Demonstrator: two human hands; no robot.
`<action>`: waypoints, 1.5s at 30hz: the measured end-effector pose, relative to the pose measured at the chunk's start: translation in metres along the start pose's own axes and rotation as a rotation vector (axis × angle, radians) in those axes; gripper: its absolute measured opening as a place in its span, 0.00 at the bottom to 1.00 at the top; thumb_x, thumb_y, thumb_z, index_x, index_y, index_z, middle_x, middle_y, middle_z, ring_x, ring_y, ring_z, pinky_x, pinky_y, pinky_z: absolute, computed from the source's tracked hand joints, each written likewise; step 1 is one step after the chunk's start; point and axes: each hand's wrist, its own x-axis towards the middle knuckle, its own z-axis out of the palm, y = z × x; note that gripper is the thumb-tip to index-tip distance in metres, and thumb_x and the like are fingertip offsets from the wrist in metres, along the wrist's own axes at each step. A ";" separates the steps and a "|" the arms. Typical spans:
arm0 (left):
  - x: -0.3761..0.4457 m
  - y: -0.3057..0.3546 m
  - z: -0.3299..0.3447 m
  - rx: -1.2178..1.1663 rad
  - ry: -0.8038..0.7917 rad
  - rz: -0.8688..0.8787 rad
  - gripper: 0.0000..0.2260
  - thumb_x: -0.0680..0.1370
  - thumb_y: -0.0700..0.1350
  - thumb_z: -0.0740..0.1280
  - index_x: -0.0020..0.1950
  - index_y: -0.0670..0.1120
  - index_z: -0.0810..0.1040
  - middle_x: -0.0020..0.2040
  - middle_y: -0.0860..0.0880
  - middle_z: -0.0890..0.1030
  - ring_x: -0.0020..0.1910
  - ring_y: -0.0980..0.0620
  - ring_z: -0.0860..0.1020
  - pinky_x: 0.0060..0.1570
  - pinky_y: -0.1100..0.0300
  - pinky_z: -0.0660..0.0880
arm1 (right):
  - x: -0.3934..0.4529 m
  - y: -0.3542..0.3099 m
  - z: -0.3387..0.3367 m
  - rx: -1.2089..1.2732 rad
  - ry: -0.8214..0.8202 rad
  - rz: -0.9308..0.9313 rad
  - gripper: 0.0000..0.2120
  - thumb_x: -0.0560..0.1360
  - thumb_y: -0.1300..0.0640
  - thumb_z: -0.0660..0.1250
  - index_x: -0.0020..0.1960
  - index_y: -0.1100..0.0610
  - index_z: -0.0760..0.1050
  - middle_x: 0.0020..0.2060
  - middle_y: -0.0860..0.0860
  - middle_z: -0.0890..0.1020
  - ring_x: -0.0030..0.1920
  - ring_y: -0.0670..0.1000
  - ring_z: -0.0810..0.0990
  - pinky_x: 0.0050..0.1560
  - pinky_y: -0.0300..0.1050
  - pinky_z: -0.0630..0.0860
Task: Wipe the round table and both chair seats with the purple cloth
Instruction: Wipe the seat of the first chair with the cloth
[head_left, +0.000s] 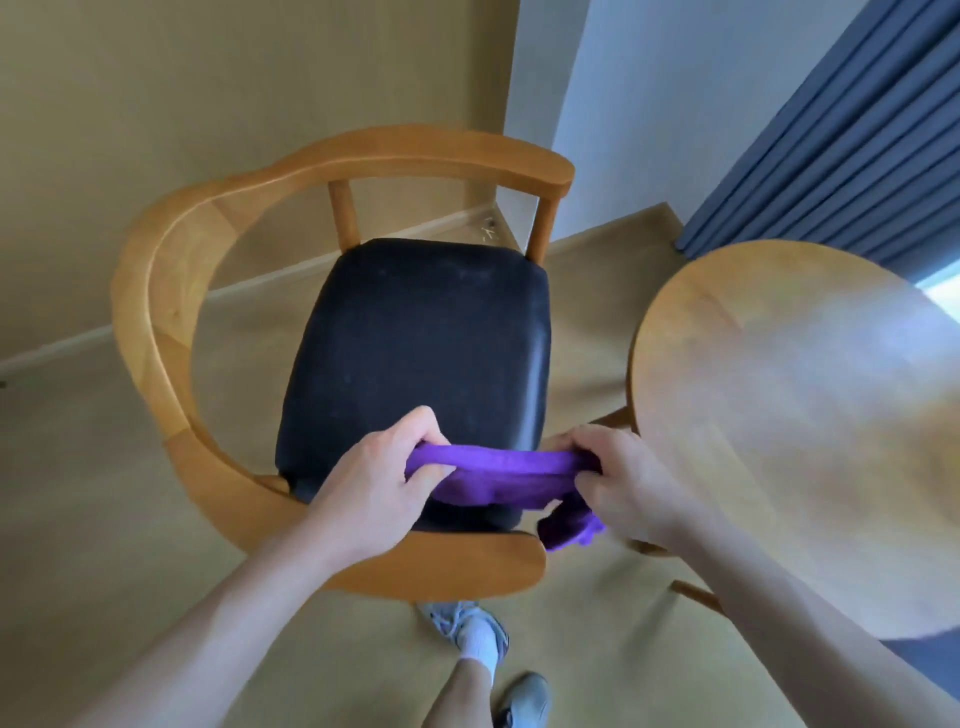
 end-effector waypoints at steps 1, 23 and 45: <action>-0.008 0.010 -0.002 0.049 0.009 0.044 0.07 0.81 0.45 0.66 0.46 0.53 0.70 0.41 0.54 0.80 0.38 0.52 0.77 0.38 0.49 0.76 | -0.007 0.003 0.004 -0.029 0.034 -0.023 0.16 0.66 0.71 0.59 0.46 0.58 0.79 0.38 0.53 0.83 0.40 0.53 0.81 0.42 0.49 0.78; -0.118 -0.119 0.005 0.478 0.029 0.464 0.10 0.75 0.38 0.64 0.51 0.48 0.82 0.50 0.55 0.81 0.50 0.50 0.80 0.51 0.59 0.70 | -0.082 -0.039 0.195 -0.236 0.467 0.001 0.25 0.74 0.49 0.62 0.70 0.51 0.72 0.70 0.52 0.71 0.71 0.59 0.69 0.75 0.59 0.64; -0.025 -0.166 -0.033 0.674 -0.093 0.308 0.20 0.79 0.58 0.52 0.61 0.50 0.75 0.53 0.53 0.81 0.53 0.48 0.78 0.62 0.48 0.70 | -0.020 -0.050 0.206 -0.604 0.372 0.055 0.23 0.80 0.39 0.52 0.66 0.50 0.72 0.56 0.48 0.78 0.60 0.55 0.74 0.74 0.60 0.57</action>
